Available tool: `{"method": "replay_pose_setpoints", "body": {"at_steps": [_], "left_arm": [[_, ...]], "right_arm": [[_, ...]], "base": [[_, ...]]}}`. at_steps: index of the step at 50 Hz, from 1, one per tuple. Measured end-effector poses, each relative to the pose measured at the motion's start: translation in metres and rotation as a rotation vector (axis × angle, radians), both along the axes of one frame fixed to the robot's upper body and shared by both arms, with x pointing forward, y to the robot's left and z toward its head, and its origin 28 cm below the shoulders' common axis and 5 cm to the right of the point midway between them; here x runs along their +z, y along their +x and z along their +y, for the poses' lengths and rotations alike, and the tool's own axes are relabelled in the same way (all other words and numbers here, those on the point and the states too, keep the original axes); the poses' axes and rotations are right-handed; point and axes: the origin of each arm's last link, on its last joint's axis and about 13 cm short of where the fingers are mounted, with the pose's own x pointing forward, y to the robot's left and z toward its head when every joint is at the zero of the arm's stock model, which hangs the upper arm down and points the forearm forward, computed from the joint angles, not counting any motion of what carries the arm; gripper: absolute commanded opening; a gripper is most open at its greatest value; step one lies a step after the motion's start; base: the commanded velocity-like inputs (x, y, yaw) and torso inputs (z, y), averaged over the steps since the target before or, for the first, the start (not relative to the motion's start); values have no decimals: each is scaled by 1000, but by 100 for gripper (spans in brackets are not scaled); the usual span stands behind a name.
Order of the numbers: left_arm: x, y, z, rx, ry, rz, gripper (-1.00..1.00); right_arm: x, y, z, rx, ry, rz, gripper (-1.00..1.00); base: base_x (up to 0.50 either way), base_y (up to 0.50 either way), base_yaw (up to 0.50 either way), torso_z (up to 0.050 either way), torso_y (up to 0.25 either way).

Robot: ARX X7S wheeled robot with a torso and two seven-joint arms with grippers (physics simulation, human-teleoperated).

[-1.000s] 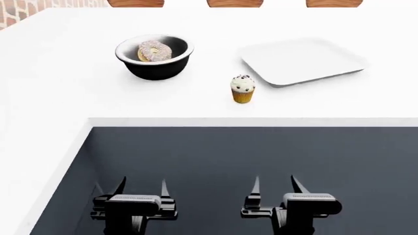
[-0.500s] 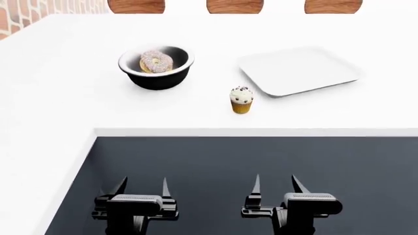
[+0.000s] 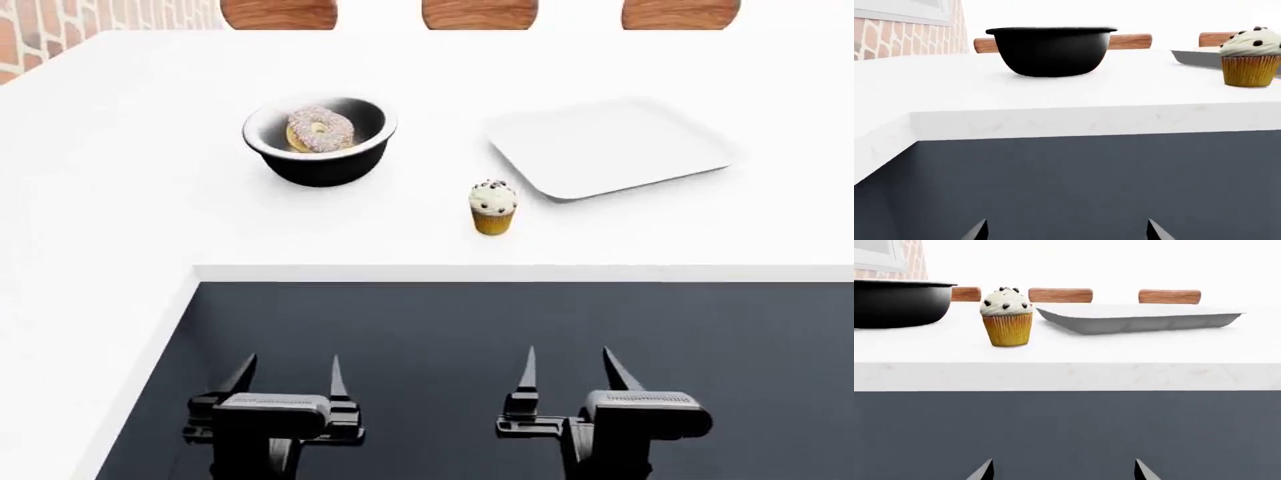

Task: Pick up the bowl with donut and place it on the tray. Pick up the cupcake and place it on the tray.

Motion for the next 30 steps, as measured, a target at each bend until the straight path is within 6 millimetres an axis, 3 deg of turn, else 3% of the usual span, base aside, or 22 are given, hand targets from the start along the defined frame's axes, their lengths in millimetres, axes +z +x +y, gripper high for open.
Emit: {"method": "replay_pose_setpoints", "body": {"at_steps": [5, 18, 30], "left_arm": [[30, -1, -3, -24, -22, -56, 100], [132, -1, -7, -127, -130, -191, 100], [186, -3, 0, -176, -137, -275, 100]], "right_arm": [[32, -2, 1, 14, 7, -71, 100], [137, -5, -6, 52, 90, -193, 100], [188, -10, -9, 101, 59, -235, 100]], "base": [[0, 0, 0, 0, 0], [0, 0, 0, 0, 0], [0, 0, 0, 0, 0]]}}
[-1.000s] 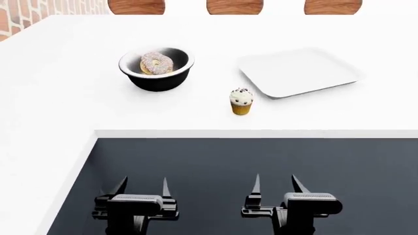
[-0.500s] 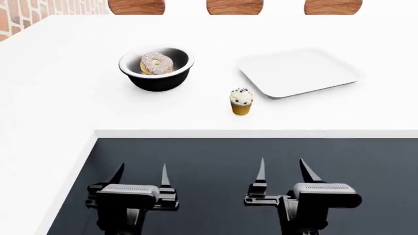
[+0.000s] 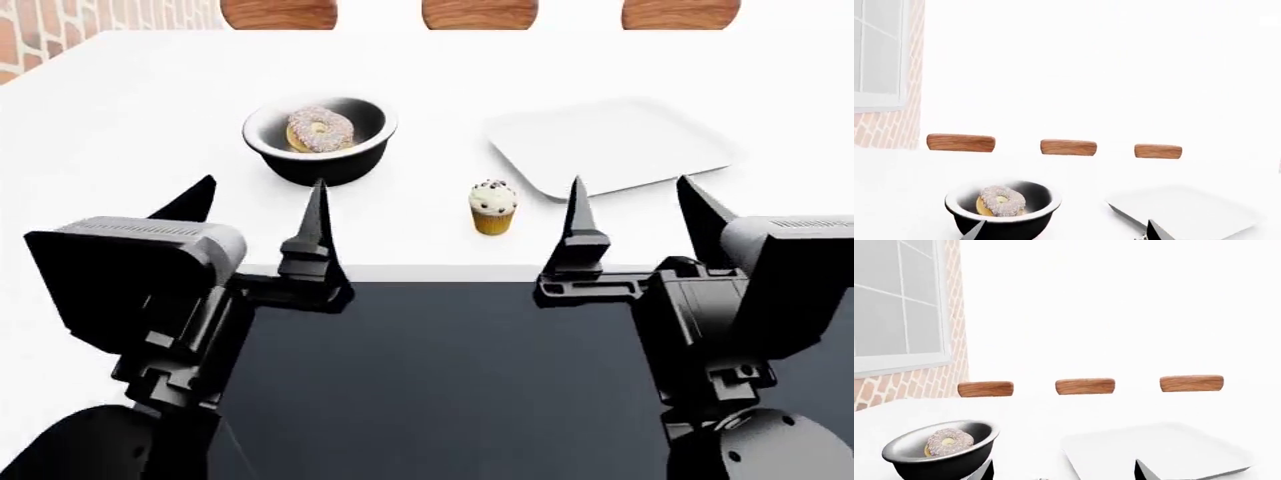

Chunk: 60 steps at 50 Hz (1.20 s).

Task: Pick up the bowl with donut and place it on the tray. Pick up the cupcake and place it on the tray.

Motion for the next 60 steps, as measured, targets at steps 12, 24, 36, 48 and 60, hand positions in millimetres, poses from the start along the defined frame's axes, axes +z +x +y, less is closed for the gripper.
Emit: {"method": "replay_pose_setpoints", "body": {"at_steps": [12, 24, 36, 48, 60], "left_arm": [[31, -3, 5, -1, 55, -49, 100], [41, -6, 7, 5, 89, -61, 100], [45, -6, 7, 10, 104, -64, 100], [45, -6, 8, 13, 109, -65, 100], [45, -5, 7, 12, 111, -64, 100]], "right_arm": [[24, 0, -2, 14, -56, 19, 100], [31, -1, -4, 6, -95, 41, 100], [35, -3, -6, 8, -113, 50, 100], [37, -4, -6, 7, -122, 51, 100], [37, -4, -7, 5, -128, 51, 100]], "base": [[0, 0, 0, 0, 0], [0, 0, 0, 0, 0], [87, 0, 0, 0, 0], [104, 0, 0, 0, 0], [107, 0, 0, 0, 0]]}}
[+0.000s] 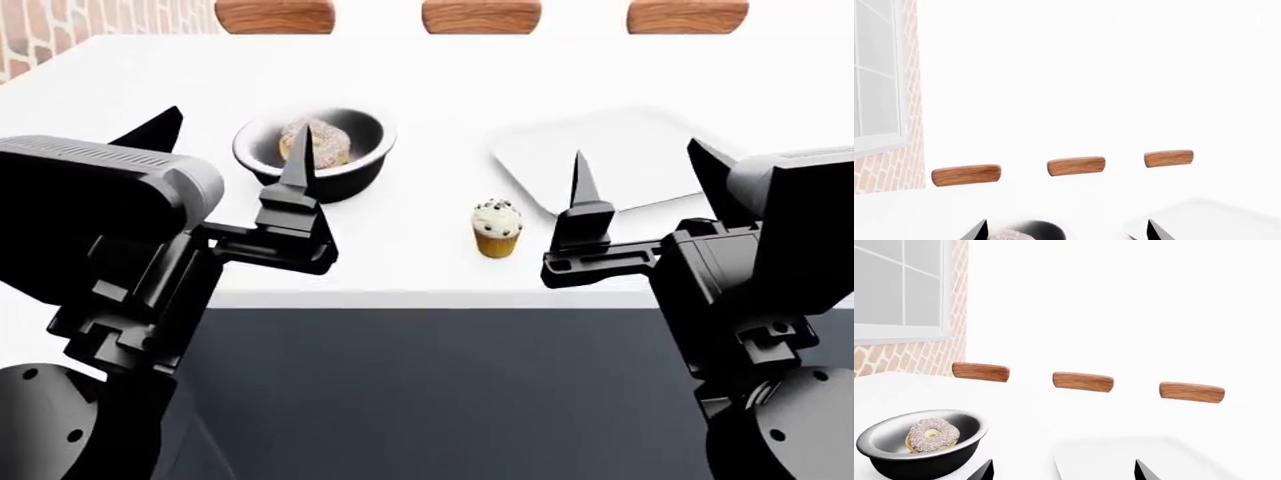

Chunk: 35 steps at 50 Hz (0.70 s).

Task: Pick up the bowl with donut and place it on the tray. Pick up the cupcake and place it on the tray.

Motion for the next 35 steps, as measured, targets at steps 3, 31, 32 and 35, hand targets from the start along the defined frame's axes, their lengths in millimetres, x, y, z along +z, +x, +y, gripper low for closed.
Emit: {"method": "replay_pose_setpoints", "body": {"at_steps": [3, 31, 32, 35], "left_arm": [[0, 0, 0, 0, 1, -1, 100], [1, 0, 1, 4, 0, -4, 100], [1, 1, 1, 5, 0, -4, 100], [0, 1, 1, 6, 2, -4, 100]], "right_arm": [[0, 0, 0, 0, -1, 0, 100], [0, 1, 1, -2, -14, 2, 100], [0, 1, 1, -2, -15, 2, 100], [0, 0, 1, -2, -16, 2, 100]], "base": [[107, 0, 0, 0, 0], [106, 0, 0, 0, 0], [102, 0, 0, 0, 0], [107, 0, 0, 0, 0]]}}
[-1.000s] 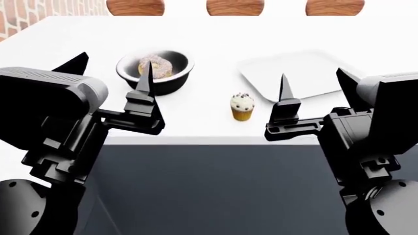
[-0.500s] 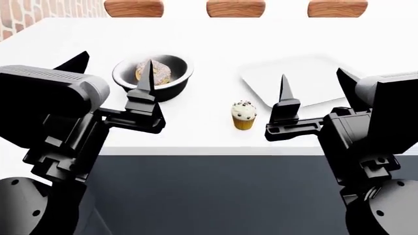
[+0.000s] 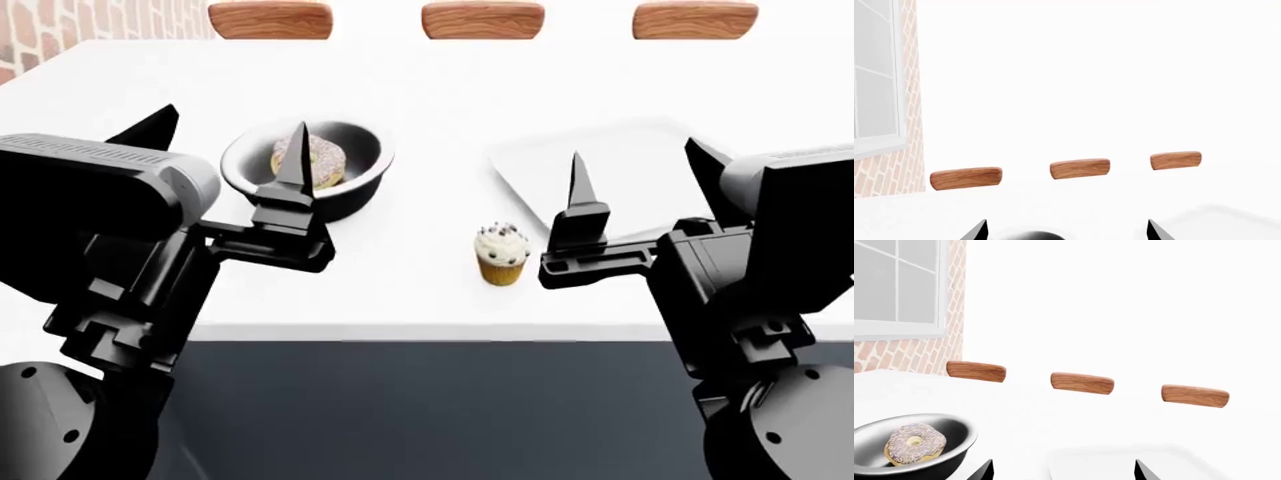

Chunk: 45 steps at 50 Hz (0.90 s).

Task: Pick up the bowl with donut and place it on the tray. Pick up the cupcake and place it on the tray.

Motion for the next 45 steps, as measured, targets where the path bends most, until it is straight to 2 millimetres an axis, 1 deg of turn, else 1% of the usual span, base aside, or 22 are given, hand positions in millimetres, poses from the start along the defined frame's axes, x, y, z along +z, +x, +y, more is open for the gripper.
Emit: {"method": "replay_pose_setpoints", "body": {"at_steps": [45], "left_arm": [[0, 1, 0, 0, 9, 1, 100]], "right_arm": [[2, -3, 1, 7, -2, 3, 100]], "base": [[122, 0, 0, 0, 0]]}}
